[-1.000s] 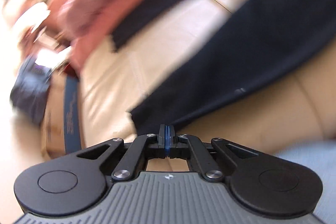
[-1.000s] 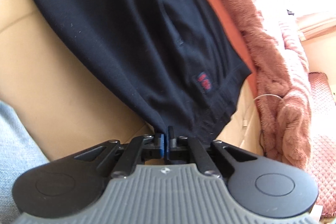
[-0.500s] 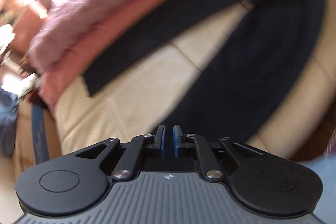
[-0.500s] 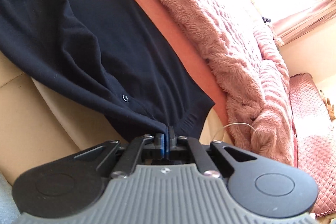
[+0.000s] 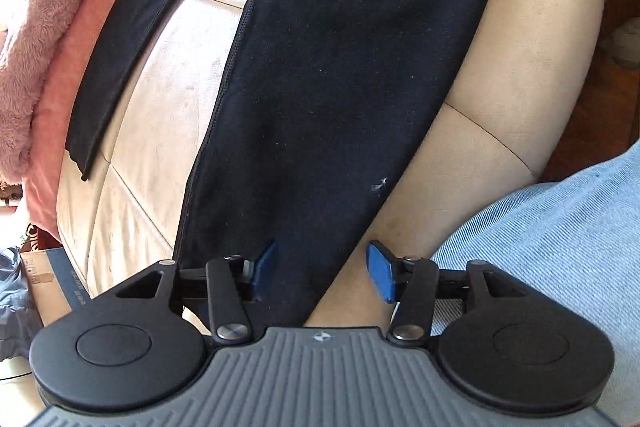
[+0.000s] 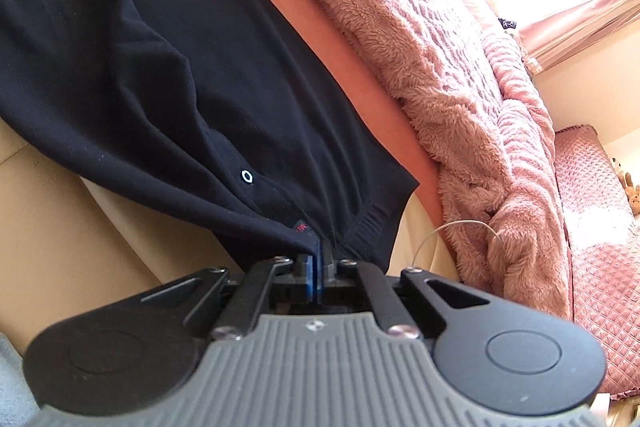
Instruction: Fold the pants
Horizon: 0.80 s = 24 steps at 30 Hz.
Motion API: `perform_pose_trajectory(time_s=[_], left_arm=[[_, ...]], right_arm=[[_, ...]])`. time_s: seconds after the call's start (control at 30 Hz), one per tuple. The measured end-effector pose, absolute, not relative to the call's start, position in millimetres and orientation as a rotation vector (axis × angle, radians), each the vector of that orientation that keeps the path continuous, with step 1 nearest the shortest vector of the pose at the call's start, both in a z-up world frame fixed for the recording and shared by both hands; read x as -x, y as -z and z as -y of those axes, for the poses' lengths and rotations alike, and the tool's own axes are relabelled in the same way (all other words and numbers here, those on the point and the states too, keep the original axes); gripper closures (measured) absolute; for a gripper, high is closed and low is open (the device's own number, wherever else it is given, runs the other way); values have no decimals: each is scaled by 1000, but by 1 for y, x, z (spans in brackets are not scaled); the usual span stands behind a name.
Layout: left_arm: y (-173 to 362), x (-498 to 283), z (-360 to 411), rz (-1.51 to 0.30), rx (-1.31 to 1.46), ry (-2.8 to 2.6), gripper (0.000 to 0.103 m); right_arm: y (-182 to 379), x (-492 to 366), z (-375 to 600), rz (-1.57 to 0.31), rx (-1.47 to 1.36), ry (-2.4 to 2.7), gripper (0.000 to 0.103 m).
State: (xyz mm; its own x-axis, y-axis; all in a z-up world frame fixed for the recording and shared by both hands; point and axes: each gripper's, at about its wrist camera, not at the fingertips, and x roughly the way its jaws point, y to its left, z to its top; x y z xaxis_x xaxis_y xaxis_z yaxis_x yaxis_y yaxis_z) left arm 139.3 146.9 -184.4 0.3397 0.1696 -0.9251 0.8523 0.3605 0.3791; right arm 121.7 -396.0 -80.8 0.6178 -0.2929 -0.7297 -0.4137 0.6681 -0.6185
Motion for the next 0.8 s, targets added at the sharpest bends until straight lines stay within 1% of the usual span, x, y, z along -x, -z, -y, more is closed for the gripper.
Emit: perform_pose_trajectory(time_s=[0.07, 0.1, 0.13, 0.17, 0.2, 0.23, 0.27, 0.3, 0.4, 0.53, 0.67, 0.8], left_arm=[[186, -134, -142, -1144, -1142, 559, 43], [187, -130, -141, -1131, -1140, 538, 48], [188, -124, -139, -1116, -1138, 519, 58], [190, -120, -137, -1104, -1137, 499, 64], [192, -113, -135, -1087, -1136, 476, 77], [195, -106, -132, -1068, -1139, 453, 94], [199, -99, -131, -1047, -1141, 426, 101], [200, -96, -129, -1025, -1138, 387, 102], [196, -98, -126, -1008, -1062, 313, 103], [182, -96, -127, -962, -1038, 284, 103], [146, -118, -133, -907, -906, 202, 103], [103, -163, -136, -856, -764, 115, 103]], right_arm=[[81, -120, 396, -932, 869, -76, 103], [81, -120, 397, -932, 866, -75, 103], [81, -120, 397, -931, 865, -75, 103], [81, -119, 397, -930, 864, -74, 103], [81, -119, 397, -928, 861, -73, 103], [81, -119, 398, -926, 856, -72, 103], [82, -119, 398, -924, 851, -70, 103], [82, -119, 398, -923, 848, -70, 103], [84, -119, 399, -925, 844, -72, 103], [83, -117, 400, -925, 846, -71, 103], [79, -114, 401, -910, 842, -66, 103], [67, -118, 403, -865, 837, -53, 103]])
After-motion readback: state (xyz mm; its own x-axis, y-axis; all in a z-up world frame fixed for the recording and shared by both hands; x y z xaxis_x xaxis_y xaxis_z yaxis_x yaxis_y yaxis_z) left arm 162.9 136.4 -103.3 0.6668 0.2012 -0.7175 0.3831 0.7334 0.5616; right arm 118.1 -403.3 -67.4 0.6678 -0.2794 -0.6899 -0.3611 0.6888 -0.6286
